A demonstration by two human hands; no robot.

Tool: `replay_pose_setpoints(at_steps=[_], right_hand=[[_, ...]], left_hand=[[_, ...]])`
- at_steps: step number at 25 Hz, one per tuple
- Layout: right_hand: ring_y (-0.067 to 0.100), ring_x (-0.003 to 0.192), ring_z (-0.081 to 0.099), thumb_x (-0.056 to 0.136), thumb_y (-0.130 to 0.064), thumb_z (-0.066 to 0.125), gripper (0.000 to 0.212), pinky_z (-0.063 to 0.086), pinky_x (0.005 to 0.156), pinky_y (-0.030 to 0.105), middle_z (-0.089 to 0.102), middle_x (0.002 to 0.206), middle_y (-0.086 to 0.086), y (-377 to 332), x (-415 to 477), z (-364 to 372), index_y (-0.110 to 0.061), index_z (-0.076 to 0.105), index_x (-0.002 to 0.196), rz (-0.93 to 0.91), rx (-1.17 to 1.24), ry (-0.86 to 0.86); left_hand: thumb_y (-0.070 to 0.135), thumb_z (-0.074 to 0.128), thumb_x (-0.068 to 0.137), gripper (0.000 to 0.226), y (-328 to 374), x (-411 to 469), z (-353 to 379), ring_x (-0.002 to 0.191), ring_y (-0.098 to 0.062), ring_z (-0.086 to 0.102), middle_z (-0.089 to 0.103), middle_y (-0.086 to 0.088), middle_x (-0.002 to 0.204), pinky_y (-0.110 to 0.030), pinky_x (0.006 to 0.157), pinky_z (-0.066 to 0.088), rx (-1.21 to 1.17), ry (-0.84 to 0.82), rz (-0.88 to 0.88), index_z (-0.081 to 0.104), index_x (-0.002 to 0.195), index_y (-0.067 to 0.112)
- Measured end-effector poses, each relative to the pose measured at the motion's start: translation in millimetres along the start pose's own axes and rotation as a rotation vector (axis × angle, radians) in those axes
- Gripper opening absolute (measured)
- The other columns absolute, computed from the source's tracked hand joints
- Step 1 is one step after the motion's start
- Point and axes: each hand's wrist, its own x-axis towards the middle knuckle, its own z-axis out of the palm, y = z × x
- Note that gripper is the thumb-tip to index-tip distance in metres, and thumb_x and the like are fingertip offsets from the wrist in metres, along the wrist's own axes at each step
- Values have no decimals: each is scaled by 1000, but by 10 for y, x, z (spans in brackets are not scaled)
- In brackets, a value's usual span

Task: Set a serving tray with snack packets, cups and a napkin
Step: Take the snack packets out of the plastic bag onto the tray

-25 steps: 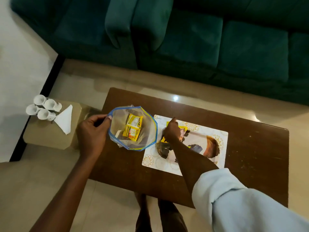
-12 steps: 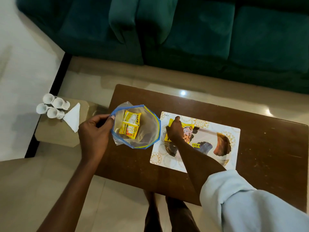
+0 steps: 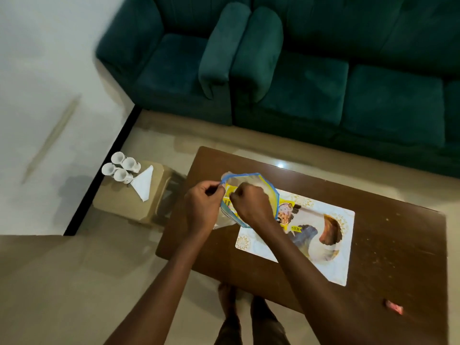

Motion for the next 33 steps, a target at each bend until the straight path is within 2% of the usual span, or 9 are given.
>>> replay_pose_setpoints(at_steps=[4, 7, 9, 14, 17, 20, 23, 26, 33], right_hand=[[35, 125, 64, 100, -24, 59, 37, 53, 100, 40, 66, 133, 17, -150, -32, -292, -2, 63, 130, 197, -331, -348], [34, 130, 62, 99, -16, 57, 38, 51, 106, 40, 64, 138, 18, -187, -80, -588, 0, 63, 133, 269, -379, -426], [34, 131, 61, 100, -19, 60, 40, 51, 110, 41, 64, 140, 18, -298, -140, -772, -1, 63, 135, 317, -320, -375], [32, 121, 68, 96, -21, 71, 42, 54, 108, 44, 67, 135, 18, -521, -208, -976, 1, 65, 130, 414, 35, -178], [29, 91, 71, 95, -12, 68, 27, 60, 99, 41, 74, 115, 18, -601, -260, -947, 1, 69, 120, 435, 86, -83], [34, 106, 74, 94, -10, 62, 31, 61, 97, 45, 73, 117, 18, -656, -309, -926, 0, 65, 124, 401, 145, 30], [30, 85, 71, 86, -7, 61, 4, 60, 74, 36, 66, 83, 12, -709, -412, -963, -9, 65, 87, 272, 125, 106], [18, 52, 42, 79, -7, 62, 32, 29, 48, 27, 41, 55, 1, -632, -579, -1021, -16, 43, 56, 161, 54, 168], [15, 60, 61, 83, -19, 72, 7, 46, 56, 29, 68, 67, -1, -116, -789, -1697, -14, 72, 78, 92, 271, 413]], left_hand=[[23, 74, 90, 11, 413, -307, -103, 67, 9, 69, 71, 17, 75, -11, 57, 54, -46, -6, 75, 80, 98, 17], [22, 73, 91, 14, 706, -395, -239, 73, -2, 73, 75, 10, 81, -24, 64, 62, -92, -44, 118, 80, 100, 14], [20, 73, 92, 15, 870, -488, -357, 78, -11, 75, 78, 3, 86, -30, 69, 64, -123, -65, 158, 80, 102, 12], [23, 72, 93, 11, 1036, -568, -543, 72, -4, 74, 71, 15, 77, -18, 60, 61, -169, -77, 223, 78, 100, 17], [21, 73, 93, 6, 1042, -530, -639, 68, 0, 74, 71, 15, 75, -17, 56, 60, -211, -75, 237, 77, 96, 18], [21, 73, 93, 6, 963, -509, -685, 65, 7, 71, 71, 15, 74, -11, 52, 54, -197, -61, 239, 77, 95, 17], [23, 73, 92, 10, 846, -470, -643, 67, -5, 73, 76, 6, 79, -20, 56, 59, -175, -65, 158, 77, 94, 14], [22, 72, 93, 12, 732, -419, -517, 76, -15, 76, 76, 2, 82, -30, 63, 65, -169, -72, 83, 77, 97, 12], [17, 71, 93, 9, 488, -323, -319, 82, -31, 76, 77, -10, 86, -50, 75, 65, -163, -36, -84, 76, 94, 10]])
